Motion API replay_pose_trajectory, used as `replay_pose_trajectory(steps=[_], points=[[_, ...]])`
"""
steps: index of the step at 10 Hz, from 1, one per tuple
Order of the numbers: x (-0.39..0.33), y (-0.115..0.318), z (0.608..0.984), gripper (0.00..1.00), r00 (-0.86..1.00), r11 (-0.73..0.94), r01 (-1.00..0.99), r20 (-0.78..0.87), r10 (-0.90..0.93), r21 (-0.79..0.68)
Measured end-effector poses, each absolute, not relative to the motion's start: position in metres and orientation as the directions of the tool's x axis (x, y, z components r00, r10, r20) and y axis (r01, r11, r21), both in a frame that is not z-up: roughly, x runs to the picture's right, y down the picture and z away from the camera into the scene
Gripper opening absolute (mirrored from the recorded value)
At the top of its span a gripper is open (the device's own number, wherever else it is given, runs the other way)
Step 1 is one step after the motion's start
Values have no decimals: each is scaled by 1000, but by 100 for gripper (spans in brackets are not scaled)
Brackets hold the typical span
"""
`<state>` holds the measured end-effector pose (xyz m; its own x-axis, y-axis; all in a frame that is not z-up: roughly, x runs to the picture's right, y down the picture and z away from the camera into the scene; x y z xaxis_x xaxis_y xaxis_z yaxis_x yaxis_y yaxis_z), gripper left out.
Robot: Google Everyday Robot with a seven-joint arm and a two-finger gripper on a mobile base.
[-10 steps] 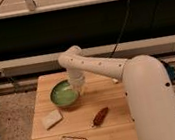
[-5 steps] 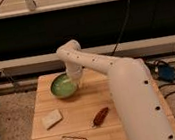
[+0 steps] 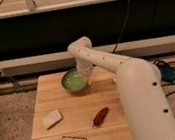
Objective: Drag the ceramic bowl in a circle
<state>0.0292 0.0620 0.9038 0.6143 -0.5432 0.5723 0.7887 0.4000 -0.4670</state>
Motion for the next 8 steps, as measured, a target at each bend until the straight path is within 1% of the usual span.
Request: replay_pose_trajectory(steps=[2, 4, 8], points=[[51, 72, 899, 2, 647, 410, 762, 554, -524, -502], [67, 89, 886, 2, 664, 404, 746, 545, -512, -529], [68, 121, 858, 2, 649, 371, 758, 571, -502, -536]])
